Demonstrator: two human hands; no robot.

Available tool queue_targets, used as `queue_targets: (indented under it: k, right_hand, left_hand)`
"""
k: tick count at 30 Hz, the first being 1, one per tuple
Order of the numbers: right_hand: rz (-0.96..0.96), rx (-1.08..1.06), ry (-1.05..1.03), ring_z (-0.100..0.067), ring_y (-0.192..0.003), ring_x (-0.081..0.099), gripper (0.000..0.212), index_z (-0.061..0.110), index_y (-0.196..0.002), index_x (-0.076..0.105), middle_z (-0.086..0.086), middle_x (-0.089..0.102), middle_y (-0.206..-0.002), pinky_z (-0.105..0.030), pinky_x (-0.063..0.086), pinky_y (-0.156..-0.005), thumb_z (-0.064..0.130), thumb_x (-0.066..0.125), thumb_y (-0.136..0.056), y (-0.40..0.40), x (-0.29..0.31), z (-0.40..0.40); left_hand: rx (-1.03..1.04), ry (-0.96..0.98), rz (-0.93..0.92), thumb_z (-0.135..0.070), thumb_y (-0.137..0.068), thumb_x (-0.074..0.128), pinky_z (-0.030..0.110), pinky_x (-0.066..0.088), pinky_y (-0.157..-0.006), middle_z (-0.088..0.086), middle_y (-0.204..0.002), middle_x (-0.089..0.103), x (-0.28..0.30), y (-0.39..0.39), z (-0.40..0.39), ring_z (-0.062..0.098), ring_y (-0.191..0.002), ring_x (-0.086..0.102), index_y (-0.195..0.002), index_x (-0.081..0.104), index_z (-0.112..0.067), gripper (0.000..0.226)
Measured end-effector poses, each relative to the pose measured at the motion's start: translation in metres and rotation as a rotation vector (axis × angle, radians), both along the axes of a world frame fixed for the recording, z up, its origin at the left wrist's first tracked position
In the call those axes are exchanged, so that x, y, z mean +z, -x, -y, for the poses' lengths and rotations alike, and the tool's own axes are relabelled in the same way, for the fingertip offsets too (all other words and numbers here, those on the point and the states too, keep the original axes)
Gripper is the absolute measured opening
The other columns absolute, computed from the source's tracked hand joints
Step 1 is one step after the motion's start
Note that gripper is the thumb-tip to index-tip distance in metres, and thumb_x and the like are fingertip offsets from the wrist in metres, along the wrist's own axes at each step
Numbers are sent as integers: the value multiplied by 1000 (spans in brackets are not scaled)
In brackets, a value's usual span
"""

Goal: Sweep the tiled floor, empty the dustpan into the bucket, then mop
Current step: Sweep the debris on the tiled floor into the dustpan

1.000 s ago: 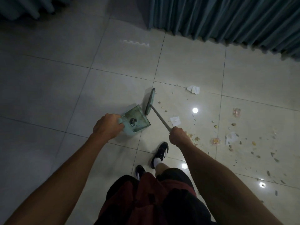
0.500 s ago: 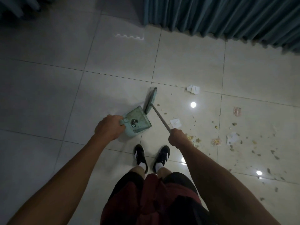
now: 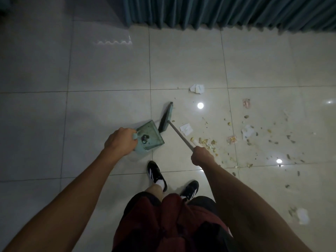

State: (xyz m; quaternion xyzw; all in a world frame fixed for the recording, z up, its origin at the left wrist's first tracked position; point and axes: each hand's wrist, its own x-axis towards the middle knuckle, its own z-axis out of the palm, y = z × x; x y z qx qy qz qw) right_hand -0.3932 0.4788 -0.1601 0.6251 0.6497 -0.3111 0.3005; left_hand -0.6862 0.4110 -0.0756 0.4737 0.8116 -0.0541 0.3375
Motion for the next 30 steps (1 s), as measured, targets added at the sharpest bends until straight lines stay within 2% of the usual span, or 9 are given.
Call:
queue_targets:
  k: [4,6,9,12,15,20,23,27,30]
  right_hand:
    - [49,-59,-5,-23,-85,60,29,11,-122,57,-4,56,-96,-36,55,-73,14,49,-94,-47,2,18]
    - [62,-77,-15,-22,-81,57,29,11,-121,57,-2,53,-92,-36,55,-73,14,49,-94,-76,3,28]
    - [59,-118,-6,-24,-91,64,30,10,-122,58,-5,60,-98,-36,53,-74,14,48,-95,-121,7,44]
    - [53,-172,-9,-25,-97,66,32,10,-125,57,-5,59,-99,-37,55,-79,15,47,-95,-164,10,61]
    - [58,-222,-23,-23,-93,67,32,11,-125,57,-4,63,-103,-34,54,-73,15,48,-95,-204,14,75]
    - [77,-283,-49,-21,-77,58,33,13,-126,59,-1,54,-91,-30,50,-66,14,45,-95,-267,17,101]
    - [98,-316,-68,-21,-81,60,35,13,-128,57,-4,61,-101,-30,47,-67,12,43,-96,-298,20,114]
    - [119,-332,-122,-19,-74,55,33,13,-124,60,-1,61,-96,-29,44,-63,11,44,-95,-320,26,120]
    - [109,-338,-163,-19,-72,55,31,14,-121,62,0,63,-93,-29,42,-60,11,46,-94,-322,34,117]
  left_hand:
    - [-57,5,10,-29,-87,63,28,46,-64,4,-94,68,-1,-34,-4,28,-80,64,-80,60,-35,10]
    - [-86,3,3,-27,-88,62,27,45,-63,4,-93,67,0,-57,-6,27,-77,63,-81,62,-33,9]
    - [-129,-2,-29,-28,-90,60,26,43,-62,2,-90,65,3,-97,-10,27,-76,61,-86,68,-30,10]
    - [-179,-6,-47,-28,-89,59,26,42,-60,1,-86,63,6,-140,-14,27,-75,62,-82,67,-29,10]
    - [-237,-10,-41,-26,-88,59,26,40,-60,1,-84,64,6,-180,-17,26,-74,61,-79,65,-28,11]
    - [-327,-14,-34,-29,-89,61,27,44,-64,2,-88,66,5,-240,-21,27,-78,64,-78,63,-29,11]
    - [-373,-16,-27,-27,-90,62,27,43,-64,2,-86,63,7,-271,-24,27,-79,65,-79,57,-32,13]
    - [-436,-27,-45,-25,-88,63,27,42,-63,2,-82,62,8,-301,-26,27,-74,61,-75,59,-28,14]
    - [-487,-39,-57,-26,-88,63,27,42,-63,4,-85,64,12,-319,-30,28,-75,61,-83,64,-26,6]
